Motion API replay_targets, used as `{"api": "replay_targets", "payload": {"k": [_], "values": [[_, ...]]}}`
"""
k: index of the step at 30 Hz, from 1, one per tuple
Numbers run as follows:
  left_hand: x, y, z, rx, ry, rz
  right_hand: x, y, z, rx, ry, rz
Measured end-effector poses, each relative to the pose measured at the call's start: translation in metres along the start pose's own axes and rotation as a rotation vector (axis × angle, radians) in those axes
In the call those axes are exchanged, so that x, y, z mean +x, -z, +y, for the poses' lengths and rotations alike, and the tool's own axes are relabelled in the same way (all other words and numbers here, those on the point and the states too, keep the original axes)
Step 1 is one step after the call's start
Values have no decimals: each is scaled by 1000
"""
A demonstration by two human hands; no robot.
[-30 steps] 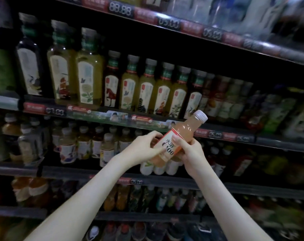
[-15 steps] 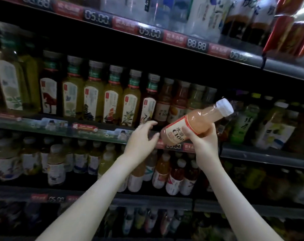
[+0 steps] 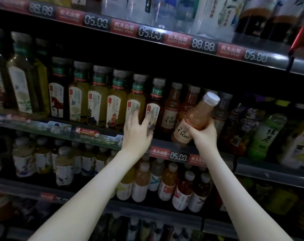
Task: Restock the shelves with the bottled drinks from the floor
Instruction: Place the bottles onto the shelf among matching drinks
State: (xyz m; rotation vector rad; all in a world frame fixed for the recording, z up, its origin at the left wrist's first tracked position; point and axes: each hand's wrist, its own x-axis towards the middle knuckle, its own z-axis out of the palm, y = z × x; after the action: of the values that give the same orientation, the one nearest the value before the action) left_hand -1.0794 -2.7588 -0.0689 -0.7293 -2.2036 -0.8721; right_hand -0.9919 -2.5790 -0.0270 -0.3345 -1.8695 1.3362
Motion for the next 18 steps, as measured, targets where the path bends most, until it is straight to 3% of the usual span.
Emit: {"api": "replay_targets", "payload": {"k": [10, 18], "values": [[21, -11, -21, 165, -130, -96, 21, -67, -10, -271, -96, -233], [8, -27, -19, 41, -211, 25, -4, -69, 13, -637, -39, -163]]}}
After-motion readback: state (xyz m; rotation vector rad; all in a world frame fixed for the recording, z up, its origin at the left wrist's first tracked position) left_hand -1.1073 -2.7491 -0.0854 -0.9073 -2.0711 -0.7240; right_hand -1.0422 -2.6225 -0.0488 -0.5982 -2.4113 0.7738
